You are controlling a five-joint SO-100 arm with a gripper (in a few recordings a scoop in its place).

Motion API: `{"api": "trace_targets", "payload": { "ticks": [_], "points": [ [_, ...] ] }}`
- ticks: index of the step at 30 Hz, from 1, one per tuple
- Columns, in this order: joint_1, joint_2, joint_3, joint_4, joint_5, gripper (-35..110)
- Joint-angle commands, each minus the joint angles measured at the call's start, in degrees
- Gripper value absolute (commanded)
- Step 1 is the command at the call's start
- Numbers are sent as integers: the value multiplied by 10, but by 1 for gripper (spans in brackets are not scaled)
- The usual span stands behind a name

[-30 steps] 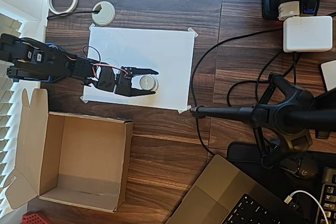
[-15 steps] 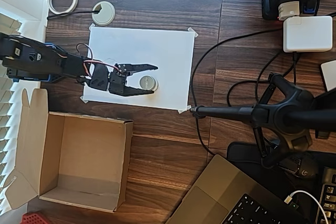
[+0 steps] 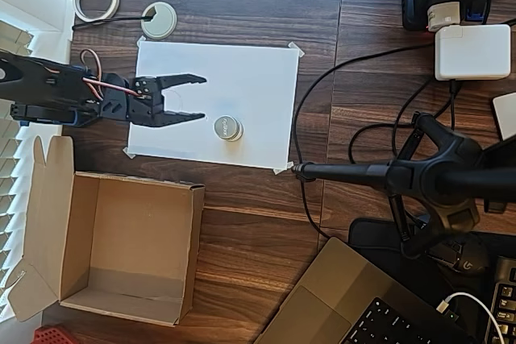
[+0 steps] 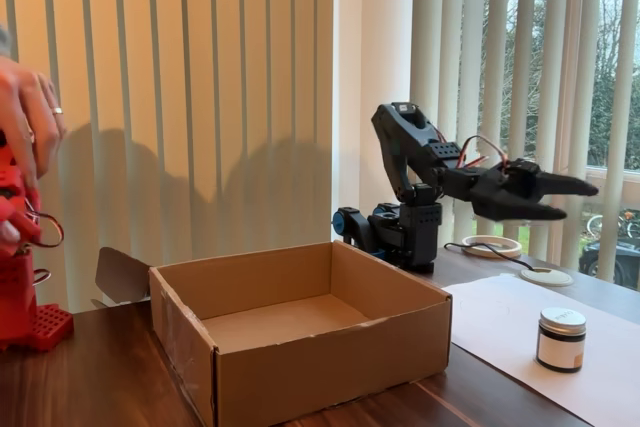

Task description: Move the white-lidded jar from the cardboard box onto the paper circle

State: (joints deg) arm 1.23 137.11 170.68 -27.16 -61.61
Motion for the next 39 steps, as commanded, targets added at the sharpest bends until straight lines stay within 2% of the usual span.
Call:
{"api": "trace_targets", "payload": {
  "ticks": [1,12,23,39],
  "points": [
    [-13,136,55,48,113,26],
    [-41,332,86,394,356,7],
    [-49,516,86,688,439,1],
    [-67,576,86,798,479,0]
  ]
}}
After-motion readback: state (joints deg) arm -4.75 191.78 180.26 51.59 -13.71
